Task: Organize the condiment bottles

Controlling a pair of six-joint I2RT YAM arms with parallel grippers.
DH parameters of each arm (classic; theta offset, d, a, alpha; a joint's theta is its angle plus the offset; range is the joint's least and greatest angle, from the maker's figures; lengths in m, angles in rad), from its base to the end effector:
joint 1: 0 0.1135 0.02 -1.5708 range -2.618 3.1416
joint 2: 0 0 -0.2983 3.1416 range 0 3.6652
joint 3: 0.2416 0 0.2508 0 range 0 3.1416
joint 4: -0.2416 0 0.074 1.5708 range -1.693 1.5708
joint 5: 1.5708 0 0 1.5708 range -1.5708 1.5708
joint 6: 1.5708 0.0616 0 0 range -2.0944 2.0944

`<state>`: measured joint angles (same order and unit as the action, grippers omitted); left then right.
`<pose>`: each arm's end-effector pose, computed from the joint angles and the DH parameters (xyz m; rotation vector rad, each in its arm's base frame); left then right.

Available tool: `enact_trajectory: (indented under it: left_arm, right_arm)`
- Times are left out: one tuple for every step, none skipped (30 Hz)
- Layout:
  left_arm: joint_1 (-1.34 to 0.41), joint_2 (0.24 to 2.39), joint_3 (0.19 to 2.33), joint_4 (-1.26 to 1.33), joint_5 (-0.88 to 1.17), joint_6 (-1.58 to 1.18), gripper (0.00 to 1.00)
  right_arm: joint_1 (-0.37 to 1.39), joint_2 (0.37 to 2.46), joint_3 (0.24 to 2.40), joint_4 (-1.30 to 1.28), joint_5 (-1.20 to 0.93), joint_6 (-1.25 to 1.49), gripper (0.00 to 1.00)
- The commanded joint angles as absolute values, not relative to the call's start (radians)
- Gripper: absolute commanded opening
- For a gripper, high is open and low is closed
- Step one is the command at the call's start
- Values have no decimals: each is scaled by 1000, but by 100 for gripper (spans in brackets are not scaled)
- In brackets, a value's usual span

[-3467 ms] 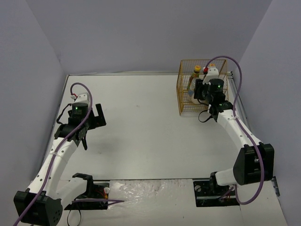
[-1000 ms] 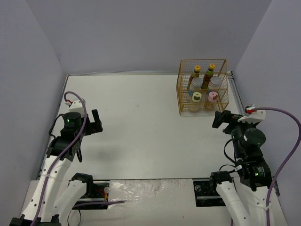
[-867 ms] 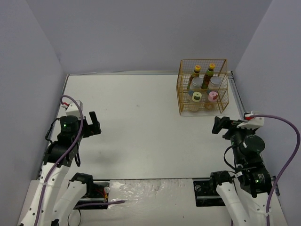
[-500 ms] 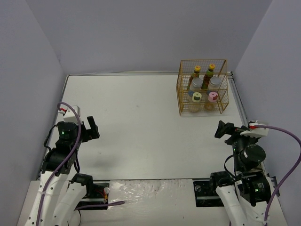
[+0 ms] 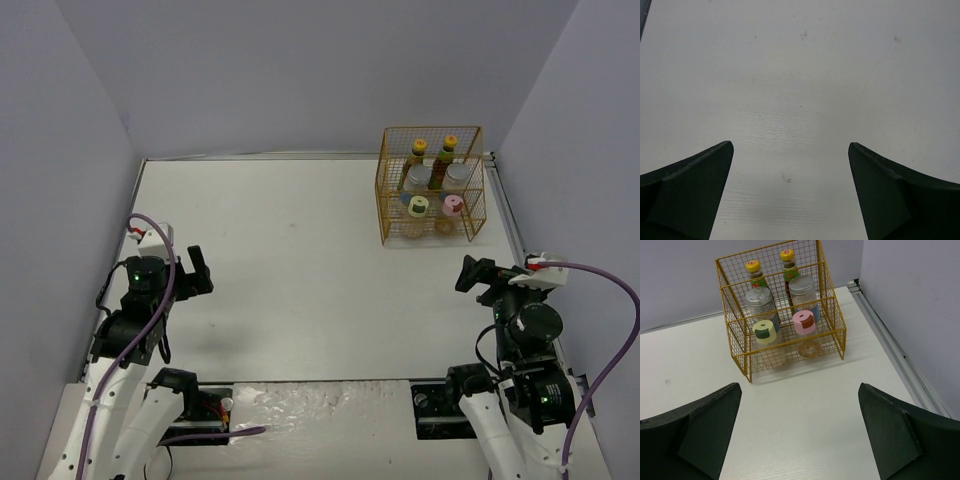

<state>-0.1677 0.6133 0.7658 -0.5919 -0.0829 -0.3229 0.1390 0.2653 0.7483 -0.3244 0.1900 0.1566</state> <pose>0.1292 -0.0167 0.3239 -0.2091 2.0052 -0.2297 0.0538 -0.0042 0.3792 0.1696 1.4058 0.1104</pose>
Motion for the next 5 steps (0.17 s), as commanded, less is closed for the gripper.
enact_trajectory:
  left_arm:
    - [-158, 621, 792, -529, -72, -321, 97]
    - [-158, 621, 792, -529, -72, -322, 97]
    - [-158, 621, 791, -529, -72, -321, 97]
    - [-158, 622, 790, -529, -72, -321, 97]
    - [-158, 623, 790, -528, -71, -322, 97]
  right_arm:
    - [143, 302, 750, -247, 171, 152, 100]
    - [141, 302, 751, -247, 169, 151, 100]
    - [141, 304, 752, -246, 166, 150, 100]
    - [141, 305, 751, -245, 164, 148, 100]
    - [141, 305, 750, -244, 163, 148, 100]
